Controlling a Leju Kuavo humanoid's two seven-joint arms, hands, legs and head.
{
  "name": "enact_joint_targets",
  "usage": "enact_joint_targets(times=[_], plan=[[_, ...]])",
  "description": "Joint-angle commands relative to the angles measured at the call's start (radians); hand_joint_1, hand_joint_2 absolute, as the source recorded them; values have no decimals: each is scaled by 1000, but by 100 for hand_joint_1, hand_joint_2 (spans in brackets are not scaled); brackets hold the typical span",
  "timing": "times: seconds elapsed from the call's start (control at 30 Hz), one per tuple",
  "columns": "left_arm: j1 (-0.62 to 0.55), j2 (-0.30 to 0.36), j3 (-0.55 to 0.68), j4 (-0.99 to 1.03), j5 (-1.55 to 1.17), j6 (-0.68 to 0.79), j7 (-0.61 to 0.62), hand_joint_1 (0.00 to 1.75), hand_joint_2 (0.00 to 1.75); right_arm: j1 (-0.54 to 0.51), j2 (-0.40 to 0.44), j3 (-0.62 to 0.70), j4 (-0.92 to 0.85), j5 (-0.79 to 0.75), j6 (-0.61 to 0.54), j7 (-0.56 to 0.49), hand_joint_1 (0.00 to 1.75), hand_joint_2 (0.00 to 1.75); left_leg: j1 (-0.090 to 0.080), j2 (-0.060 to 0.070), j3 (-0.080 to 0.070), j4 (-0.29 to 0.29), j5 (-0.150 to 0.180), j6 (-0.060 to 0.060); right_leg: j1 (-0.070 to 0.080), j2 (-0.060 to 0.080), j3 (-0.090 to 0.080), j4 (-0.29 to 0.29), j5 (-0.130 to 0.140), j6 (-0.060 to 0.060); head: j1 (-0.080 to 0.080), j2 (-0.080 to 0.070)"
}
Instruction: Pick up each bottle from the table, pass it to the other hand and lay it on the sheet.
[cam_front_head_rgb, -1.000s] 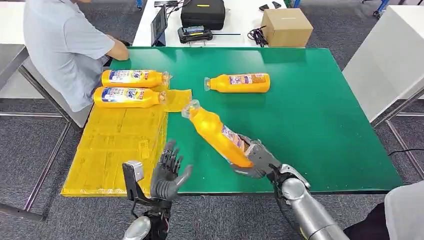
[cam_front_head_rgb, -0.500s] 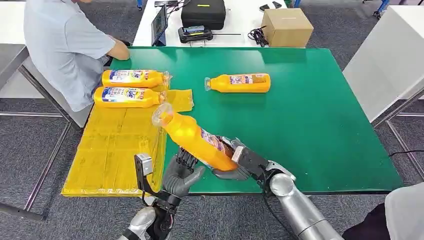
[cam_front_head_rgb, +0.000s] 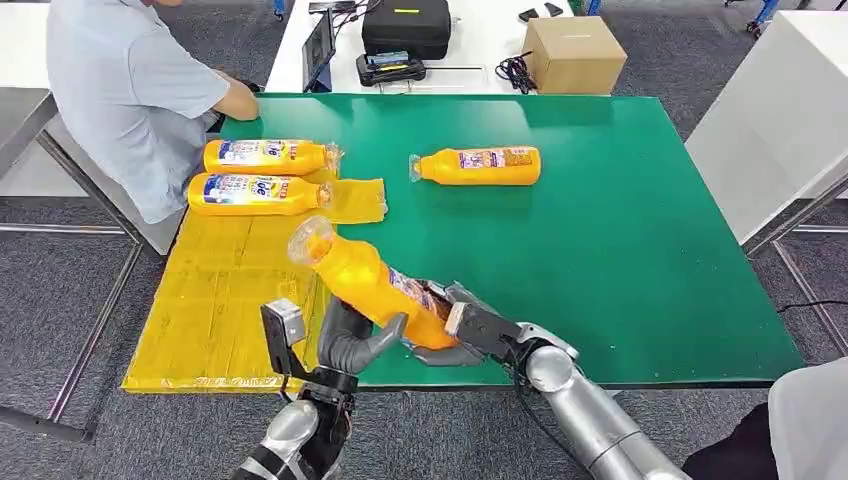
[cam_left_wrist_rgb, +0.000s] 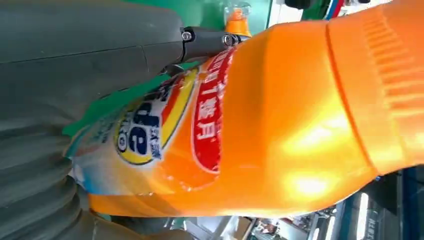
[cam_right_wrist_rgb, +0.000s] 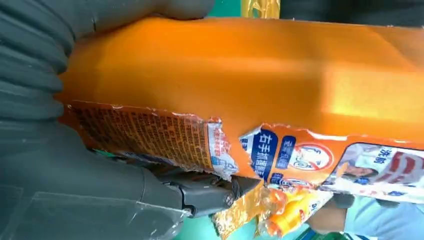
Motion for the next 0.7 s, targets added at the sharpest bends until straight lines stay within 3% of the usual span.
enact_joint_targets(times=[0.03,0.17,0.3,0.33,0.7], plan=[[-28,-8,19,10,80,-97,39,0,175,-70,1,94,97,7,-1,0,175,175,0,2,3,0,-1,-2,1,2,3,0,-1,-2,0,0],[-22,2,2,19,152,-204,76,0,175,-80,9,104,117,4,10,-10,175,175,0,2,4,0,-2,-2,0,2,3,0,-1,-2,0,0],[-24,4,-6,35,149,-217,76,3,175,-82,13,106,127,2,12,-14,175,175,0,2,3,0,-1,-2,0,2,2,0,-1,-2,0,0],[-29,6,-15,39,136,-232,64,175,175,-83,15,106,134,-2,16,-16,175,175,0,3,5,0,-2,-2,1,2,4,0,-2,-2,0,0],[-50,21,-39,47,57,-207,9,175,175,-86,29,88,165,-31,24,-11,175,175,0,2,3,0,-1,-1,0,1,2,0,-1,-2,0,0]])
